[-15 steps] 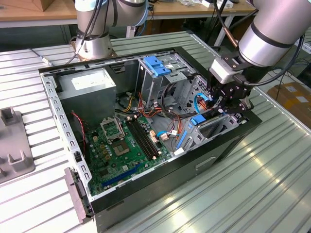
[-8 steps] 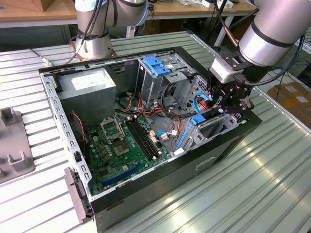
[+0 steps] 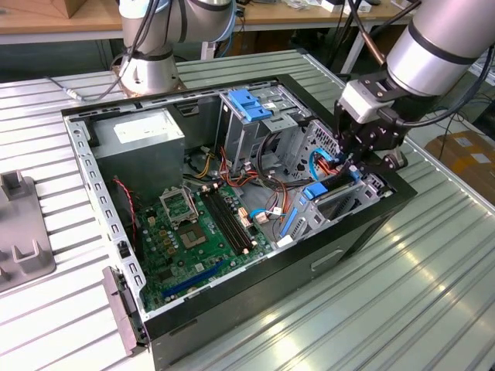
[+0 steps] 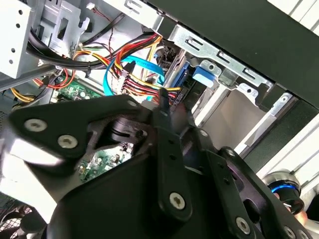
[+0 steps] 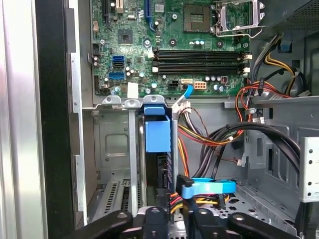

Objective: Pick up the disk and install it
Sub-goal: 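Insert the first disk wire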

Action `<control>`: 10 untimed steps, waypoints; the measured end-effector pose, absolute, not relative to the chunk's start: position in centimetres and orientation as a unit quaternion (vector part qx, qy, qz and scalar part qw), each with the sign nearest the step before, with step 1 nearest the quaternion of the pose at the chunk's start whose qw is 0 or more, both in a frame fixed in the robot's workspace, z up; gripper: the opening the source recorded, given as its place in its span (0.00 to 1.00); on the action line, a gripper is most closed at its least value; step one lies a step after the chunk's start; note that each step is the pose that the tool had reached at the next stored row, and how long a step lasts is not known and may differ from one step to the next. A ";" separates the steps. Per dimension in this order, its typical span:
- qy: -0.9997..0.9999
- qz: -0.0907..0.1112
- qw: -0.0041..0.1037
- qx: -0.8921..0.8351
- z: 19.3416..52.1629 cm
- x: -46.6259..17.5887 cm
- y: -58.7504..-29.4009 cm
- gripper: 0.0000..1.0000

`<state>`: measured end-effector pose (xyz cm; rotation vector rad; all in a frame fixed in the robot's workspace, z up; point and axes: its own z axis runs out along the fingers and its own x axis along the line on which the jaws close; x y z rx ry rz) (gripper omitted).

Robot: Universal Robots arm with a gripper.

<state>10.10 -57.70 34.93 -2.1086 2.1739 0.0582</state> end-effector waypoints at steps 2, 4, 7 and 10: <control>0.716 0.021 0.058 -0.695 34.9 10.2 -57.7 0.16; 0.716 0.022 0.059 -0.695 34.9 10.4 -57.7 0.10; 0.716 0.026 0.062 -0.694 34.9 11.2 -57.7 0.10; 0.716 0.030 0.063 -0.694 35.0 12.1 -57.7 0.10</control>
